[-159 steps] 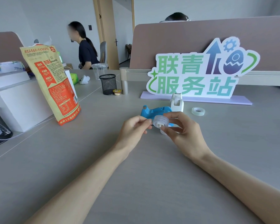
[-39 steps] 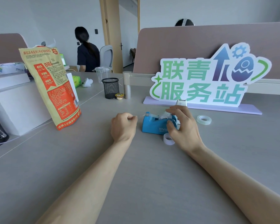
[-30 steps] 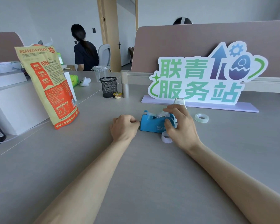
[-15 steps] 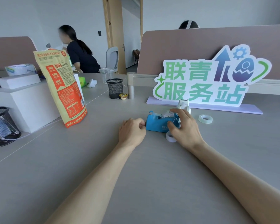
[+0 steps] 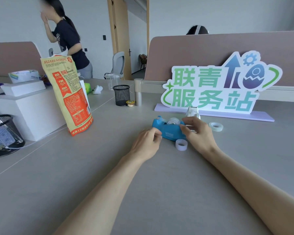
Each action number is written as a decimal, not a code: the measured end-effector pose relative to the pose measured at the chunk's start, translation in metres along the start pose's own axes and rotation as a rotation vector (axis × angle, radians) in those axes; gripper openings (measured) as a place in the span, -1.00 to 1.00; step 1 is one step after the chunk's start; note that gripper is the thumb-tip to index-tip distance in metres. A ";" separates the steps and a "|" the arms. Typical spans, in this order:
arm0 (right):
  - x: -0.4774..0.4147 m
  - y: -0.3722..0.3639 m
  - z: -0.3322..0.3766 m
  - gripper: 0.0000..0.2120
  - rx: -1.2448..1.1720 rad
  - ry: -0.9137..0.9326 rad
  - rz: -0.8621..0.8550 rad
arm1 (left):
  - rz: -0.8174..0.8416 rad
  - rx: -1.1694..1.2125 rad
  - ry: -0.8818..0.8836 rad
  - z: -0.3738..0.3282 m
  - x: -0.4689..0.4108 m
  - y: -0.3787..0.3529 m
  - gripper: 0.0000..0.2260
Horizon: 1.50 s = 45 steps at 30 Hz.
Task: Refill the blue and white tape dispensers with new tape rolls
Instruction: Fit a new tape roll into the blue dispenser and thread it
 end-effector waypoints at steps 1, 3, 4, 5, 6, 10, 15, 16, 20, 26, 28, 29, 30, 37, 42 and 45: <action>-0.001 -0.001 -0.002 -0.84 -0.014 -0.004 0.023 | 0.014 -0.011 0.001 0.001 -0.001 -0.001 -0.76; -0.002 -0.005 -0.004 -0.82 -0.063 -0.028 0.084 | 0.044 -0.039 0.002 0.003 -0.005 -0.005 -0.70; -0.003 -0.009 -0.006 -0.81 -0.087 -0.042 0.116 | 0.056 -0.072 -0.002 0.002 -0.006 -0.006 -0.67; -0.003 -0.013 -0.007 -0.80 -0.093 -0.051 0.144 | 0.065 -0.113 0.000 0.001 -0.007 -0.006 -0.64; -0.004 -0.017 -0.008 -0.80 -0.086 -0.056 0.167 | 0.066 -0.147 0.008 0.000 -0.008 -0.006 -0.62; -0.011 -0.028 -0.011 -0.69 -0.038 -0.068 0.213 | 0.042 -0.193 0.049 0.003 -0.020 -0.002 -0.66; -0.034 -0.040 -0.011 -0.64 0.047 -0.140 0.224 | 0.062 -0.241 0.050 0.010 -0.047 -0.009 -0.68; -0.040 -0.044 -0.011 -0.65 0.060 -0.164 0.234 | 0.067 -0.251 0.049 0.011 -0.053 -0.011 -0.69; -0.062 -0.055 -0.011 -0.67 0.122 -0.215 0.249 | 0.093 -0.231 0.078 0.019 -0.079 -0.020 -0.68; -0.074 -0.058 -0.017 -0.66 0.108 -0.294 0.159 | 0.091 -0.267 0.091 0.023 -0.101 -0.026 -0.66; -0.073 -0.056 -0.018 -0.69 0.049 -0.328 0.141 | 0.076 -0.274 0.079 0.022 -0.100 -0.025 -0.67; -0.071 -0.054 -0.018 -0.70 0.034 -0.334 0.138 | 0.066 -0.269 0.076 0.021 -0.099 -0.025 -0.67; -0.069 -0.053 -0.018 -0.69 0.035 -0.330 0.139 | 0.055 -0.266 0.076 0.019 -0.096 -0.024 -0.68; -0.023 -0.019 -0.012 -0.78 0.212 -0.107 0.244 | 0.015 -0.161 0.031 0.014 -0.067 -0.014 -0.65; 0.005 0.020 -0.015 -0.81 0.214 -0.021 0.197 | 0.057 -0.164 0.005 0.003 -0.028 -0.013 -0.62; 0.015 0.025 -0.013 -0.79 0.275 0.015 0.199 | 0.084 -0.024 -0.170 -0.023 -0.002 -0.014 -0.70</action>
Point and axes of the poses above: each hand's wrist, its own x-axis away from the middle knuckle, its own y-axis out of the back of the hand, z = x × y, the point moved 6 cm from there along -x, towards the middle knuckle, and after that the axes turned 3 degrees about -x, right-handed, at the moved point
